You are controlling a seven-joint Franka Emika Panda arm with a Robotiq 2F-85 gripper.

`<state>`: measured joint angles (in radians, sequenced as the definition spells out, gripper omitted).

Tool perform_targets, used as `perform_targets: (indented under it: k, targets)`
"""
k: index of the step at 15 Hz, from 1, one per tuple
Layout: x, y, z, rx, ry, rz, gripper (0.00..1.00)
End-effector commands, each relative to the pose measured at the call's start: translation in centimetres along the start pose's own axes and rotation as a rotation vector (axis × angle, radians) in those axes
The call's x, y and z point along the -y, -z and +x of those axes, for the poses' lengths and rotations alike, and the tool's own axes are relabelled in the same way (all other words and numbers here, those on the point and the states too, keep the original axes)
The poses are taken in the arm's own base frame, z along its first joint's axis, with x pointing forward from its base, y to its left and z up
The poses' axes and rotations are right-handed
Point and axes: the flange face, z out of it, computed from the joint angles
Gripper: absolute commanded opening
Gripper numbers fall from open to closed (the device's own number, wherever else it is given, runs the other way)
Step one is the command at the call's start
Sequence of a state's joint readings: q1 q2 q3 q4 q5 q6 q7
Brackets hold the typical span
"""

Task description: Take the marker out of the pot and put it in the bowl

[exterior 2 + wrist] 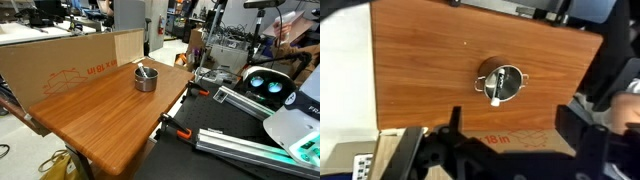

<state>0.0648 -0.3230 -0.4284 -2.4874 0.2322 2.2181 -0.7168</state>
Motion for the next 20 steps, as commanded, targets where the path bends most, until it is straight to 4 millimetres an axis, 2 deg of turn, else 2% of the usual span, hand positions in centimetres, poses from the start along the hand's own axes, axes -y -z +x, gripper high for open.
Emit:
perform_targets:
  k: [1, 7, 10, 15, 20]
  targets:
    - [0.0, 0.0, 0.0, 0.001, 0.000, 0.000, 1.00]
    - [0.0, 0.0, 0.0, 0.001, 0.000, 0.000, 1.00]
    - [-0.5, -0.9, 0.6, -0.037, -0.069, 0.046, 1.00]
    - [-1.1, -4.8, 2.2, -0.020, -0.179, 0.134, 1.00]
    - [-1.1, -9.8, 4.5, 0.004, -0.296, 0.092, 1.00]
